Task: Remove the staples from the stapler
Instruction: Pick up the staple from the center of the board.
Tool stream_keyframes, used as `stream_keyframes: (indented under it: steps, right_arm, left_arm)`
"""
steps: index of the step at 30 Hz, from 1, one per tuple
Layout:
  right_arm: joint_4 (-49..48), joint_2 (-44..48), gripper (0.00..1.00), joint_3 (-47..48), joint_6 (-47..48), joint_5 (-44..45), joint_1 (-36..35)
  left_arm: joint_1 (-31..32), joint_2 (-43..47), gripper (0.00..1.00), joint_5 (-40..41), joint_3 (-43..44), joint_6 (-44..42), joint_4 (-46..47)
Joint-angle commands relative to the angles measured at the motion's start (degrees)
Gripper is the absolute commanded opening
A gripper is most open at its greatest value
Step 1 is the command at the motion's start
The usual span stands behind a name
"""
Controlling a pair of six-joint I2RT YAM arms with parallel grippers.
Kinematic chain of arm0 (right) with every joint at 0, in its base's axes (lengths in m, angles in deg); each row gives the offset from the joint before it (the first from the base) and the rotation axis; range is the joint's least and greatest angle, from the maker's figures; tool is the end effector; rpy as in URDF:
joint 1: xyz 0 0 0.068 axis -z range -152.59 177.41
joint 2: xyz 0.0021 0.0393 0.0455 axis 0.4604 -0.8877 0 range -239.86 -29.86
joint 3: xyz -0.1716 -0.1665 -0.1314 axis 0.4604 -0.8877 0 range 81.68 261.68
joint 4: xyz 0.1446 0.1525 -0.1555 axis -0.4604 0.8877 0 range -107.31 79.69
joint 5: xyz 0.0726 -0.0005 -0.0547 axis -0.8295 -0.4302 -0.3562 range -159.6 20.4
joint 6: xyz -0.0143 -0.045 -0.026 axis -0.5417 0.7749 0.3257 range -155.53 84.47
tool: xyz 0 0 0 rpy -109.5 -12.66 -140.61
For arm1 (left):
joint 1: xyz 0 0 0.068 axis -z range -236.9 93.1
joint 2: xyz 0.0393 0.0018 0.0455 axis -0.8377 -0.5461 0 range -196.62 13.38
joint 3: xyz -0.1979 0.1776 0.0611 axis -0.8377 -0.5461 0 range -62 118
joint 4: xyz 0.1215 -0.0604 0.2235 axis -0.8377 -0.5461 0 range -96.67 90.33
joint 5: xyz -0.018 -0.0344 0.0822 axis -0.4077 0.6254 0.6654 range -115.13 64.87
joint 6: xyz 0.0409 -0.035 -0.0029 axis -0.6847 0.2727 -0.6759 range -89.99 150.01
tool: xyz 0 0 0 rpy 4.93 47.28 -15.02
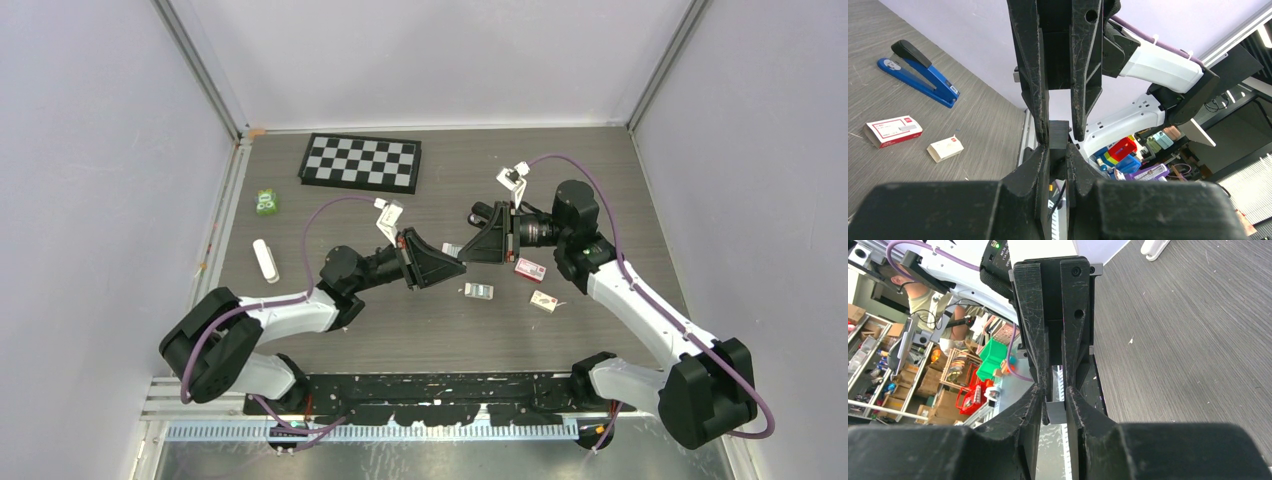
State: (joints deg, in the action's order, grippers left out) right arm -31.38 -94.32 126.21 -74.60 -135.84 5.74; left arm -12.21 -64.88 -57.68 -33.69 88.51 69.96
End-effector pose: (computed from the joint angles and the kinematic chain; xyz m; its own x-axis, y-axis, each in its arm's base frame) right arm 0.2155 0.1207 0.3156 -0.7007 -0.0053 -0.7134 -0.7126 0.0535 0.6995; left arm 0.1769 -0.2019 0.2581 -0.6874 -0.3309 -0.6465 0.7021 -0.0750 -0.7081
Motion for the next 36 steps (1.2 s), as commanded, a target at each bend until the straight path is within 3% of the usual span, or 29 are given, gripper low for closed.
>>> stream_keyframes:
  steps: [1,7,10,17,22,25,29,32,36]
  right_arm:
    - [-0.88,1.63,0.29,2.22,1.27,0.15,-0.37]
    - [-0.69,1.72,0.16,2.34,1.45,-0.12,-0.37]
    - [-0.61,1.79,0.09,2.50,1.58,-0.23,-0.31]
    - [4.80,2.24,0.07,3.77,5.97,0.65,-0.28]
    - [15.31,2.84,0.07,6.14,15.75,2.98,0.13]
    - [21.90,3.27,0.07,7.66,21.98,5.56,0.76]
    - [29.77,3.74,0.07,9.92,29.84,10.97,1.97]
    - [33.32,4.42,0.07,10.74,33.96,14.60,3.10]
    - [34.60,4.38,0.08,10.84,35.41,17.64,5.33]
  left_arm:
    - [0.32,0.12,0.02,0.67,-0.28,0.00,4.20]
    - [0.32,0.12,0.02,0.91,-0.45,0.03,4.20]
    - [0.31,0.00,0.06,0.90,-0.40,0.06,4.20]
    - [0.31,2.91,0.50,1.93,-1.71,-1.02,1.95]
    - [-0.24,12.64,0.64,3.39,-3.89,-9.38,-14.73]
    - [-0.52,19.73,0.67,6.80,-5.72,-14.87,-27.84]
    - [-0.65,26.26,0.79,13.29,-6.99,-18.97,-43.68]
    - [-0.65,25.24,0.80,15.63,-7.20,-20.02,-46.61]
    - [-0.65,17.45,0.78,17.40,-5.10,-20.62,-45.00]
